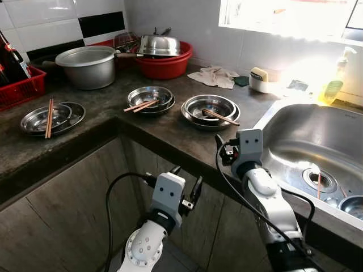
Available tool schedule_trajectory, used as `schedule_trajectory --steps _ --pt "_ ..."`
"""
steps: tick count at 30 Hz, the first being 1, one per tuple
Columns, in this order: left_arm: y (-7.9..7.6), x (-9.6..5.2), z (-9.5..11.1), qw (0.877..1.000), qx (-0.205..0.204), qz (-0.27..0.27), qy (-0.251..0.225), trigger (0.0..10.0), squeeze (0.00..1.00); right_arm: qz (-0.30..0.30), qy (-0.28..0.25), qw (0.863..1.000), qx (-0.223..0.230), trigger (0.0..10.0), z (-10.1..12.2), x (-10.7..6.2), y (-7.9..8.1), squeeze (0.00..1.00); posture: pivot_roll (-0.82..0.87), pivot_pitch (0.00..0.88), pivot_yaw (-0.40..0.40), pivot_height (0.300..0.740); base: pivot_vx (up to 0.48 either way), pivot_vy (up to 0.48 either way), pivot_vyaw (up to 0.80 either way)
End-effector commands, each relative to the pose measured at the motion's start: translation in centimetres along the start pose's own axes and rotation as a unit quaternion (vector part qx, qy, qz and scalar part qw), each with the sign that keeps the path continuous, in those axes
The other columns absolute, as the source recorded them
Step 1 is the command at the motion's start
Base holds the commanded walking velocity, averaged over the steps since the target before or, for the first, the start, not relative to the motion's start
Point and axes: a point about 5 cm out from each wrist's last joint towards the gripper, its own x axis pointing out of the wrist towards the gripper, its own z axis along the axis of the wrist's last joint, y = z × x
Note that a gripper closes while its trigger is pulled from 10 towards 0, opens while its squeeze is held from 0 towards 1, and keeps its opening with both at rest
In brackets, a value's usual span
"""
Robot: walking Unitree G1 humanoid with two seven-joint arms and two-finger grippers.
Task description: Kitchen organization
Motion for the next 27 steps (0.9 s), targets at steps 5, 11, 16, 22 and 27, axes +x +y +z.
schedule_trajectory --steps 5,11,16,22,27 --pt "-0.1 0.0 0.4 1.000 -0.002 -0.001 -0.005 10.0 0.00 -0.018 -0.020 1.000 0.008 10.0 1.0 1.0 -0.8 0.00 0.14 0.020 -0.039 0.740 0.000 0.000 0.00" --pt "0.0 0.0 0.4 1.000 -0.002 0.002 -0.005 10.0 0.00 -0.029 -0.037 0.999 0.012 10.0 1.6 1.7 -1.4 0.00 0.14 0.017 -0.039 0.740 0.000 0.000 0.00" --pt "-0.1 0.0 0.4 1.000 -0.001 0.001 -0.005 10.0 0.00 -0.031 -0.045 0.998 0.015 10.0 2.0 2.0 -1.5 0.00 0.14 0.013 -0.040 0.740 0.000 0.000 0.00" --pt "-0.1 0.0 0.4 1.000 -0.001 0.002 -0.005 10.0 0.00 -0.032 -0.056 0.998 0.021 10.0 2.5 2.6 -1.5 0.00 0.14 0.007 -0.042 0.740 0.000 0.000 0.00" --pt "-0.1 0.0 0.4 1.000 0.000 0.002 -0.006 10.0 0.00 -0.034 -0.056 0.998 0.024 10.0 2.5 2.8 -1.5 0.00 0.14 0.001 -0.043 0.740 0.000 0.000 0.00"
